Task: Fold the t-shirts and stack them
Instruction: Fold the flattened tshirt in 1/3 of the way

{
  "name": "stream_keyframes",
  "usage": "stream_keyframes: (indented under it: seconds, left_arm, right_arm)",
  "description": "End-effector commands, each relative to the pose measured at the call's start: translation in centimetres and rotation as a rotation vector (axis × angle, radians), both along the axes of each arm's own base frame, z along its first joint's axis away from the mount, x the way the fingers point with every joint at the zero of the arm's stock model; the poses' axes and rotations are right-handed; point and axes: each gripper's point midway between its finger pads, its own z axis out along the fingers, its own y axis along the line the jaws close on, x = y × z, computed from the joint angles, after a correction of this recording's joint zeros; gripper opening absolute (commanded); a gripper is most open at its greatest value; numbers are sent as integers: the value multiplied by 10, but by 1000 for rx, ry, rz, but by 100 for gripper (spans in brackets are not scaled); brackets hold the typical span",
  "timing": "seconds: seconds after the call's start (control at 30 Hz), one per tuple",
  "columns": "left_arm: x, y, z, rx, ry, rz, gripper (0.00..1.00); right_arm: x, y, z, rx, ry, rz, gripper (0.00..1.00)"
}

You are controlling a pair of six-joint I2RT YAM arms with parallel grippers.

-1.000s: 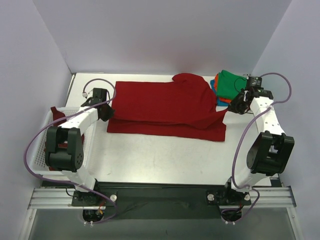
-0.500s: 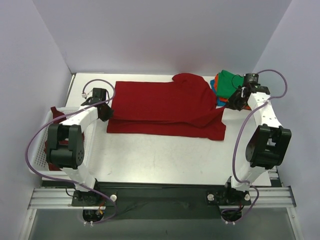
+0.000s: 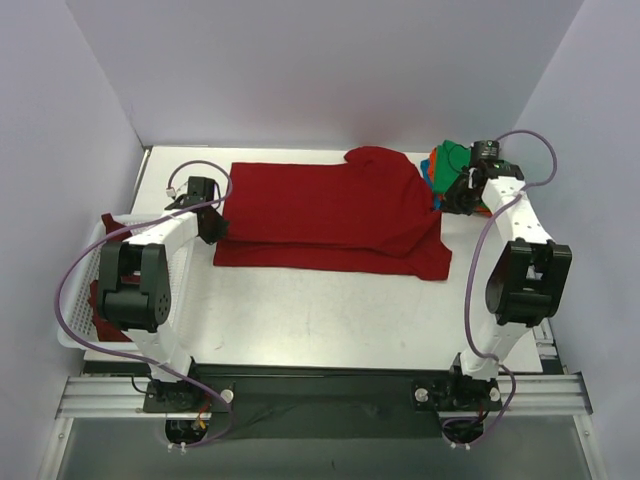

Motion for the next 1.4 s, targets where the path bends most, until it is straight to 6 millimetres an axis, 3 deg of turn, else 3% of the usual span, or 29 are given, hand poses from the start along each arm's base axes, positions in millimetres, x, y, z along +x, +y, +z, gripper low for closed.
stream_keyframes:
  seconds: [0.0, 0.17, 0.43, 0.67, 0.8, 0.9, 0.93, 1.03, 1.07, 1.1, 1.13, 1.17, 1.2, 1.23, 1.27, 1.3, 1.37]
  left_arm:
    - [18, 4, 15, -1, -57, 11, 0]
    - [19, 3, 17, -6, -61, 8, 0]
    - [19, 5, 15, -3, -57, 12, 0]
    - [25, 8, 21, -3, -79, 9, 1]
    - [38, 1, 34, -31, -149, -46, 45]
    - [48, -8, 58, -63, -236, -98, 61]
    - [49, -11, 67, -66, -257, -108, 64]
    - [45, -25, 83, -83, -305, -163, 67]
    - [41, -28, 81, -85, -298, -172, 67]
    - [36, -34, 80, -88, -292, -185, 67]
    - [32, -37, 82, -92, -297, -192, 67]
    - [28, -39, 82, -94, -295, -190, 67]
    - [17, -44, 71, -97, -269, -202, 65]
    - [11, -47, 75, -99, -279, -210, 65]
    - [6, -49, 74, -95, -274, -215, 64]
    - [-6, -47, 61, -78, -238, -198, 64]
    - [-19, -57, 61, -70, -244, -221, 61]
  right_arm:
    - [5, 3, 19, -74, -24, 15, 0]
    - [11, 8, 29, -98, -34, 32, 0]
    - [13, -2, 28, -120, -22, 14, 0]
    - [27, -4, 9, -115, 11, 34, 3]
    - [40, 6, 6, -82, -4, 87, 33]
    - [45, 13, 15, -84, -30, 120, 54]
    - [40, 16, 21, -84, -38, 128, 57]
    - [21, 17, 32, -93, -53, 99, 56]
    - [8, 20, 20, -75, -29, 103, 55]
    - [-1, 21, 17, -67, -21, 98, 52]
    - [-12, 21, 26, -67, -44, 92, 44]
    - [-32, 20, 5, -67, 8, 83, 39]
    - [-43, 16, 0, -83, 18, 70, 35]
    - [-51, 15, 10, -94, -24, 63, 34]
    - [-63, 12, 1, -99, -7, 54, 34]
    - [-82, 11, -16, -97, 32, 53, 34]
    - [-94, 6, -17, -100, 2, 41, 34]
